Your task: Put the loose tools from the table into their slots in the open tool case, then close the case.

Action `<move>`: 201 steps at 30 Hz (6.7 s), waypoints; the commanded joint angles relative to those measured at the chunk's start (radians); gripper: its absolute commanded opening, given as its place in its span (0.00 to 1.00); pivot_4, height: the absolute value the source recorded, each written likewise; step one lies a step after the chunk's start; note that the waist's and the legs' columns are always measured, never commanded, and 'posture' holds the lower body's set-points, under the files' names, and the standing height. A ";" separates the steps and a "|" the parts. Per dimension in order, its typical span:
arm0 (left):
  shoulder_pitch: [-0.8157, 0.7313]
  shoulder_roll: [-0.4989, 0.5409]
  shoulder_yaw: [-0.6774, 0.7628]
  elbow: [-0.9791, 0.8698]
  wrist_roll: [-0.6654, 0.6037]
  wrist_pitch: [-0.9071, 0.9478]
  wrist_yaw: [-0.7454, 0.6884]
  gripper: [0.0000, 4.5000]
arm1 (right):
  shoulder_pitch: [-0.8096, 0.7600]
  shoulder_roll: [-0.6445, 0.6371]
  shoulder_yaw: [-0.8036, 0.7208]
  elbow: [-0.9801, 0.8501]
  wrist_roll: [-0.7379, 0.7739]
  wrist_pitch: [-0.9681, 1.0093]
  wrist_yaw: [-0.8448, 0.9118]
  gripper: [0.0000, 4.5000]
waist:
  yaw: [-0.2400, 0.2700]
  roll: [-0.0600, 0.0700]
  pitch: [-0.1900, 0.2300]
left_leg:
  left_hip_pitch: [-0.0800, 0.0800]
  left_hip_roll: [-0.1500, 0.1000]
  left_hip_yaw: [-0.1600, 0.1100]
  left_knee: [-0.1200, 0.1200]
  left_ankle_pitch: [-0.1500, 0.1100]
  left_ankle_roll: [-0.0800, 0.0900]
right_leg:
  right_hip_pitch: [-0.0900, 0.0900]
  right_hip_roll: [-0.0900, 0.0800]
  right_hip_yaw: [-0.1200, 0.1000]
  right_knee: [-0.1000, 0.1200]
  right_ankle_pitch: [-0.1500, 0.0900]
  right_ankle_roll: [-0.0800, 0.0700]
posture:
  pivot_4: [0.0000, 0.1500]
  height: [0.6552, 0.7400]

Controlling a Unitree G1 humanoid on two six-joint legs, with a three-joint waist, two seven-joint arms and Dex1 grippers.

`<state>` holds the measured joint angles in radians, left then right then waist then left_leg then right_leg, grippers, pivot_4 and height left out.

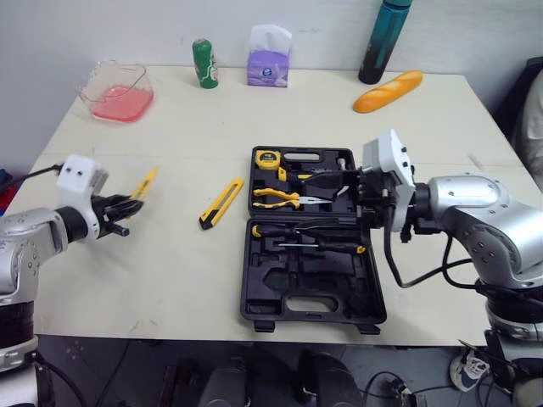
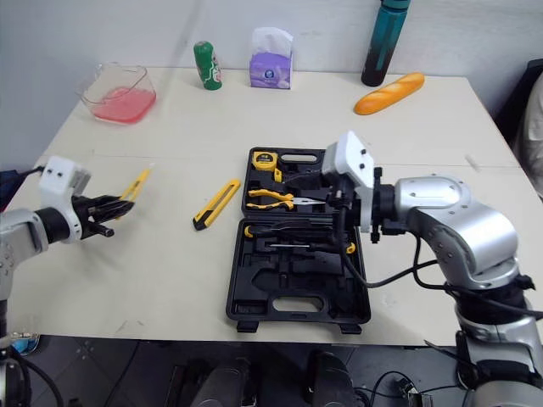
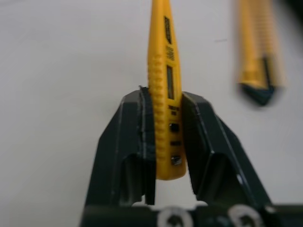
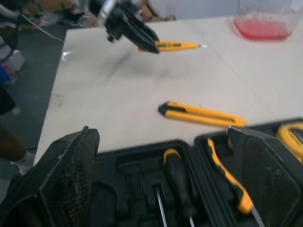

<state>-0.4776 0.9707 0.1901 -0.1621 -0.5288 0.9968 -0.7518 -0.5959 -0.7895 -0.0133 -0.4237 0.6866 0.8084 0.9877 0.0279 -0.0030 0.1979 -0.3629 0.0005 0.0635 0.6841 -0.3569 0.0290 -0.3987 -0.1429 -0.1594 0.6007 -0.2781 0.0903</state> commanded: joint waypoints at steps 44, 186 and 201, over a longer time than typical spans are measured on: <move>-0.588 -0.410 -0.797 0.418 0.417 -0.198 -0.595 0.11 | 0.646 -0.140 -0.442 -0.435 0.266 0.098 -0.360 1.00 | 0.004 0.000 0.001 | -0.008 -0.001 0.002 0.011 0.003 0.006 | -0.007 0.008 0.003 0.010 0.002 0.003 | 1.00 1.00; -0.082 -0.288 -0.101 0.052 0.152 0.022 0.191 0.98 | 0.384 -0.151 -0.334 -0.214 0.197 0.016 -0.217 1.00 | -0.002 0.004 0.001 | -0.003 -0.004 0.000 0.015 -0.002 0.010 | 0.003 0.001 0.003 0.005 0.004 0.007 | 1.00 1.00; -0.139 -0.424 -0.342 0.220 0.357 -0.169 0.254 0.61 | 0.217 -0.015 -0.061 -0.220 0.114 -0.003 -0.273 1.00 | 0.009 0.003 0.000 | -0.005 -0.004 0.000 0.016 -0.001 0.010 | 0.002 0.003 0.003 0.004 0.005 0.007 | 1.00 1.00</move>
<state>-0.6239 0.5539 -0.1469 0.0340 -0.1892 0.8262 -0.4997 -0.3678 -0.8115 -0.0645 -0.6250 0.8012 0.8228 0.7192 0.0367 0.0002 0.1979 -0.3676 -0.0040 0.0629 0.6997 -0.3578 0.0388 -0.3963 -0.1401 -0.1567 0.6050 -0.2734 0.0979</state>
